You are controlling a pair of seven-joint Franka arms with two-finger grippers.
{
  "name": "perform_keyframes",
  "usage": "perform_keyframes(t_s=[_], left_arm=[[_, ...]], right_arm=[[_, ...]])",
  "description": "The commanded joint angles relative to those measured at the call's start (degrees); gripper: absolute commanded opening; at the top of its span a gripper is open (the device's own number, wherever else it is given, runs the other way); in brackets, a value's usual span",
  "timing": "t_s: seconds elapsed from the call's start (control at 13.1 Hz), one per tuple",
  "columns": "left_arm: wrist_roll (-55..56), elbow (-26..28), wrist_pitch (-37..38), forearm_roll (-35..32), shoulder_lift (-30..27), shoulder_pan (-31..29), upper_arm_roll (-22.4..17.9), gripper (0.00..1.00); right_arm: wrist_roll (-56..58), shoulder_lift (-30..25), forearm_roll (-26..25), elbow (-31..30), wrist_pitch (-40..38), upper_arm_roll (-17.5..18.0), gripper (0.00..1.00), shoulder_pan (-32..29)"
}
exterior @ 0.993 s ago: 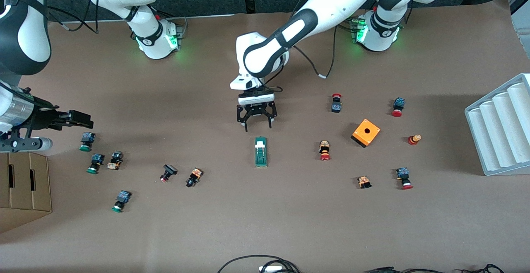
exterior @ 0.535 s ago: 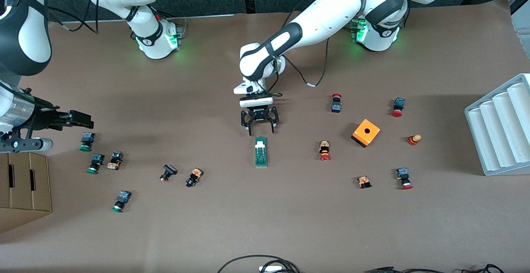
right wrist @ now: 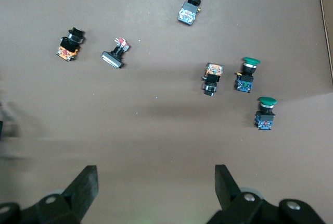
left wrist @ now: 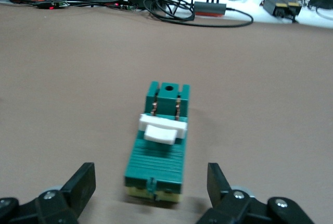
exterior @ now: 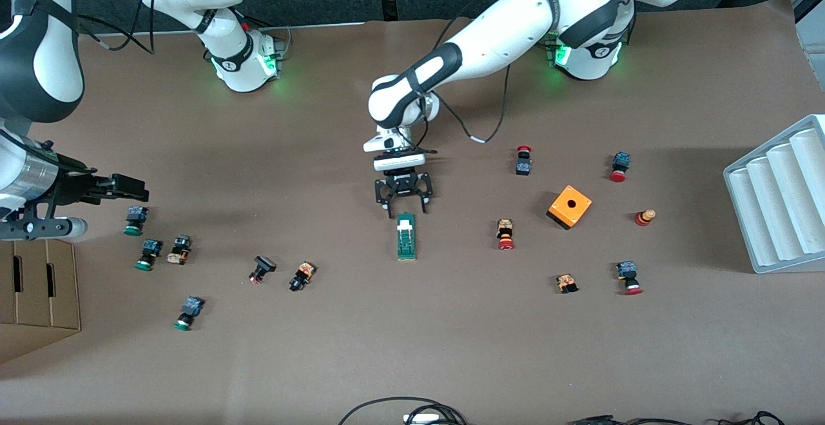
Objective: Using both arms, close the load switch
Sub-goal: 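Lower the left gripper and grasp the green switch base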
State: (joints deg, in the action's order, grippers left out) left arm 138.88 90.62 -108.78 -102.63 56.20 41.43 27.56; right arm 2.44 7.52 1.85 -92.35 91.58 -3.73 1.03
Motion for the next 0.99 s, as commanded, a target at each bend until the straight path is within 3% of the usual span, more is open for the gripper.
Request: perform_keyframes(t_s=[0.0, 0.53, 0.84, 0.92], left_arm=[[1.92, -3.87, 2.42, -1.08, 3.04, 2.6, -1.36, 0.89], [6.39, -3.17, 3.3, -1.17, 3.74, 8.66, -7.78, 0.83], [6.4, -2.37, 4.45, -1.26, 3.65, 8.66, -7.78, 0.67], [6.4, -2.37, 4.45, -1.26, 3.65, 8.66, -7.78, 0.58]], right_arm=[[-0.07, 0.48, -0.8, 1.21, -0.08, 0.03, 1.0, 0.2], [0.02, 0.48, -0.54, 1.21, -0.17, 0.12, 1.0, 0.2], [-0.07, 0.48, -0.01, 1.21, 0.44, 0.21, 1.0, 0.2], [-0.07, 0.48, 1.38, 1.21, 1.23, 0.21, 1.0, 0.11]])
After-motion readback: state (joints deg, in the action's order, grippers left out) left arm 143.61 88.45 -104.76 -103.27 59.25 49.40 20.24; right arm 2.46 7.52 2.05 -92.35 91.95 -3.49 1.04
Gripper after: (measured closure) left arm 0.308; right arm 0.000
